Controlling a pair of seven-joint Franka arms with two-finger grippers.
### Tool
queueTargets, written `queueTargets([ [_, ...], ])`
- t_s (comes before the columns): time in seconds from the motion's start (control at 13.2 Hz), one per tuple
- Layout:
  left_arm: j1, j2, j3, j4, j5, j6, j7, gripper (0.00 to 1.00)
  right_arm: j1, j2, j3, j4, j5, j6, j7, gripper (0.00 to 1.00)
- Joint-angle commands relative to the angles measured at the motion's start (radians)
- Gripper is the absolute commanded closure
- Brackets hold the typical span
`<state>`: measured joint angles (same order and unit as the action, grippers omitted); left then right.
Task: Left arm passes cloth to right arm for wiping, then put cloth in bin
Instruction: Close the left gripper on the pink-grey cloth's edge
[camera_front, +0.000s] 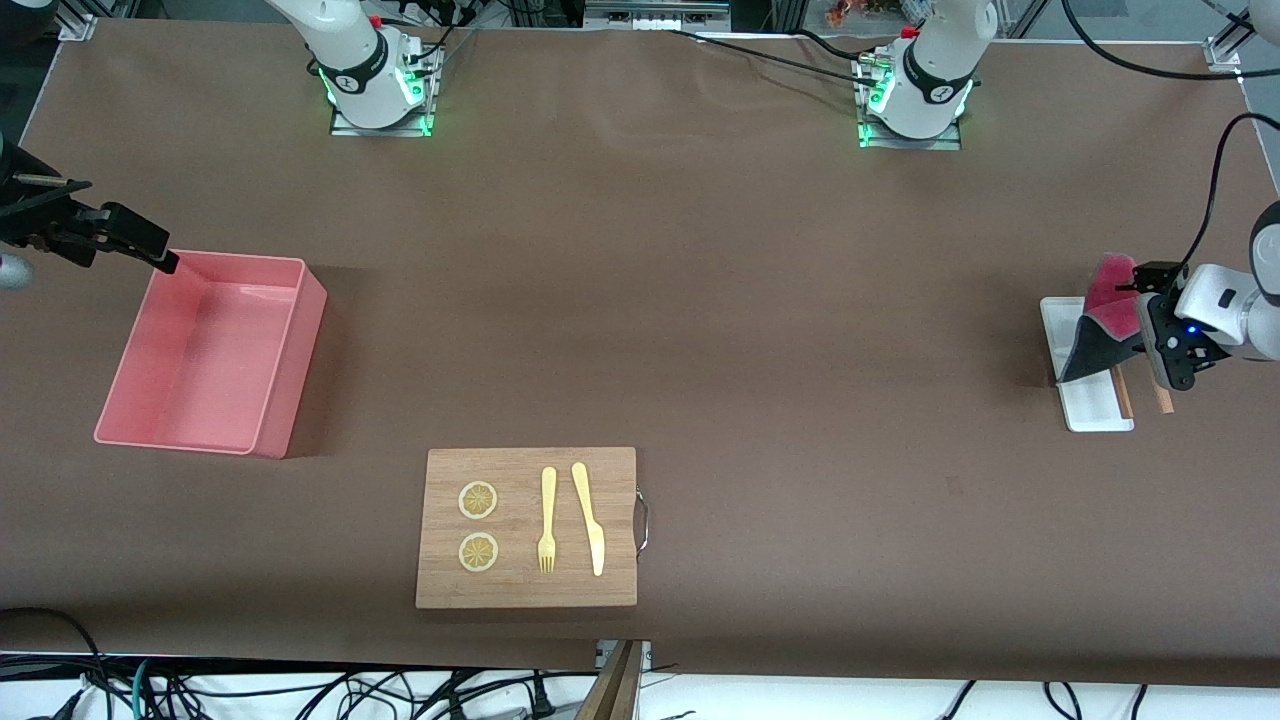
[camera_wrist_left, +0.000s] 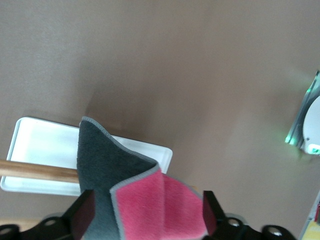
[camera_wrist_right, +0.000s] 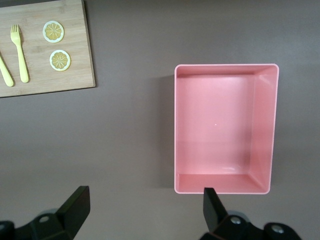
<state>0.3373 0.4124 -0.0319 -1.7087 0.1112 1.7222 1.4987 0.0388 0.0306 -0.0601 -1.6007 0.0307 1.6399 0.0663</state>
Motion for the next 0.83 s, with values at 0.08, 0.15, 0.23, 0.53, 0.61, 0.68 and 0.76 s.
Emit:
queueTargets([
  [0.08, 0.017, 0.023, -0.011, -0.002, 0.013, 0.014, 0.081, 0.49, -0.010, 0.009, 0.002, 0.022, 0.001, -0.003, -0.013, 0.00],
  [0.15, 0.043, 0.035, -0.011, -0.002, 0.012, 0.014, 0.081, 0.49, -0.017, 0.009, 0.002, 0.022, 0.001, -0.008, -0.013, 0.00],
  [0.23, 0.052, 0.048, -0.013, -0.003, 0.010, 0.014, 0.081, 0.49, -0.020, 0.009, 0.002, 0.022, 0.003, -0.012, -0.011, 0.00],
  [0.53, 0.052, 0.054, -0.014, 0.000, 0.008, 0.019, 0.083, 0.49, -0.022, 0.009, 0.002, 0.022, 0.003, -0.005, -0.013, 0.00],
  [0.61, 0.052, 0.052, -0.016, 0.001, 0.008, 0.025, 0.083, 0.49, -0.019, 0.009, 0.003, 0.022, 0.003, -0.005, -0.013, 0.00],
  [0.68, 0.052, 0.054, -0.016, 0.006, 0.008, 0.025, 0.083, 0.48, -0.016, 0.008, 0.005, 0.022, 0.003, -0.006, -0.013, 0.00],
  [0.76, 0.052, 0.052, -0.017, 0.012, 0.008, 0.025, 0.087, 0.48, -0.016, 0.009, 0.006, 0.022, 0.003, -0.008, -0.013, 0.00],
])
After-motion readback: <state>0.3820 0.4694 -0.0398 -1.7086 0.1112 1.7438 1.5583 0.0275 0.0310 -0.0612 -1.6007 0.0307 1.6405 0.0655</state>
